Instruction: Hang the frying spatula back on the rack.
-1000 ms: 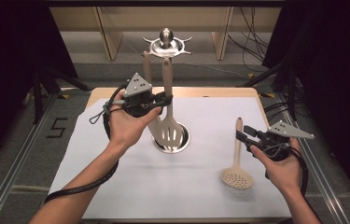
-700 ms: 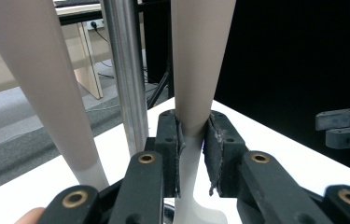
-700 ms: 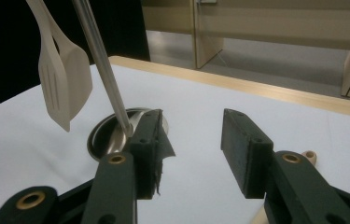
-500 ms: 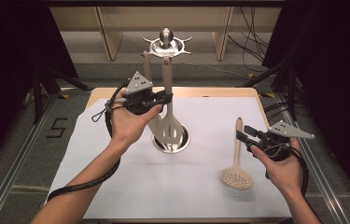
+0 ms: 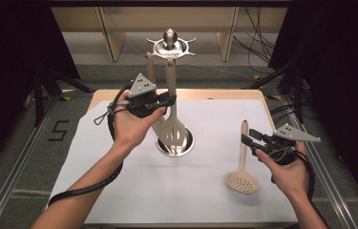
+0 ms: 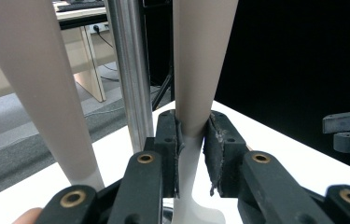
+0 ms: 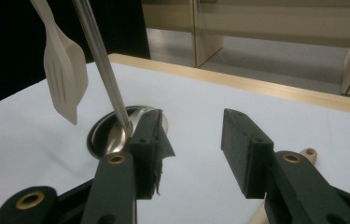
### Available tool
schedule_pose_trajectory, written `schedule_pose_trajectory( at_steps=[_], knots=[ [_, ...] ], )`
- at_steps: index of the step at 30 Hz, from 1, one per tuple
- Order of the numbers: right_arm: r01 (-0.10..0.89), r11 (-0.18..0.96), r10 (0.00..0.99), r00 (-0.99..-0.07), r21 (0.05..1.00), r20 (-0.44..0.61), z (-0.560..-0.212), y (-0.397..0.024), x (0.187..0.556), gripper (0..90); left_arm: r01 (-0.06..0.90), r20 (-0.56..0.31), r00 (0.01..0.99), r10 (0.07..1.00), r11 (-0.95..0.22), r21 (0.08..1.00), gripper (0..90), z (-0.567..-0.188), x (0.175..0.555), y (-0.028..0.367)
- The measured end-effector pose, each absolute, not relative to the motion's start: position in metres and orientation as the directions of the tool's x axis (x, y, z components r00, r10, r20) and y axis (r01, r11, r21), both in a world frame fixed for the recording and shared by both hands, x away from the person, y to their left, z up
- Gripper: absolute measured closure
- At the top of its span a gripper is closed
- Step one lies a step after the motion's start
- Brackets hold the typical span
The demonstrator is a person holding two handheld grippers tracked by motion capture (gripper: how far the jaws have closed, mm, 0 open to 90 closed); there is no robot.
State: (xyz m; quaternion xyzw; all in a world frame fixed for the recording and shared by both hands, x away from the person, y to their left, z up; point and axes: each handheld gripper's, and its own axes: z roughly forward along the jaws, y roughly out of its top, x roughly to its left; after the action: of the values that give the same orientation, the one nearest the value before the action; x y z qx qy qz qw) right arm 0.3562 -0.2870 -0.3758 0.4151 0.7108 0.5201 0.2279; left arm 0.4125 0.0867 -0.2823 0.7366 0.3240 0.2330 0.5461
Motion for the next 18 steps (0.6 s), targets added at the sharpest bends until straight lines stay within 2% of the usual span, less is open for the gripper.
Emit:
schedule_pose_trajectory(
  at_steps=[1, 8, 11, 13, 14, 18],
  knots=[
    [0.362, 0.077, 0.834, -0.534, 0.929, 0.139, -0.376, -0.284, 0.355, 58.8, 0.222, -0.01, 0.681, 0.733, -0.193, 0.956, 74.7, -0.283, 0.413, 0.087],
    [0.375, 0.072, 0.835, -0.53, 0.924, 0.15, -0.377, -0.285, 0.354, 58.5, 0.206, -0.018, 0.681, 0.732, -0.168, 0.964, 70.4, -0.28, 0.399, 0.093],
    [0.337, 0.103, 0.835, -0.54, 0.936, 0.102, -0.378, -0.289, 0.357, 58.5, 0.189, -0.01, 0.684, 0.729, -0.164, 0.968, 71.3, -0.275, 0.392, 0.097],
    [0.385, 0.089, 0.83, -0.539, 0.918, 0.145, -0.376, -0.288, 0.355, 58.5, 0.17, -0.003, 0.687, 0.727, -0.157, 0.973, 73.6, -0.269, 0.387, 0.099],
    [0.377, 0.088, 0.828, -0.542, 0.922, 0.143, -0.376, -0.288, 0.355, 58.5, 0.147, 0.019, 0.685, 0.729, -0.164, 0.975, 75.1, -0.265, 0.386, 0.1],
    [0.37, 0.101, 0.829, -0.545, 0.924, 0.128, -0.376, -0.287, 0.354, 58.5, 0.129, 0.018, 0.685, 0.728, -0.145, 0.981, 82.7, -0.257, 0.384, 0.101]
  ],
)
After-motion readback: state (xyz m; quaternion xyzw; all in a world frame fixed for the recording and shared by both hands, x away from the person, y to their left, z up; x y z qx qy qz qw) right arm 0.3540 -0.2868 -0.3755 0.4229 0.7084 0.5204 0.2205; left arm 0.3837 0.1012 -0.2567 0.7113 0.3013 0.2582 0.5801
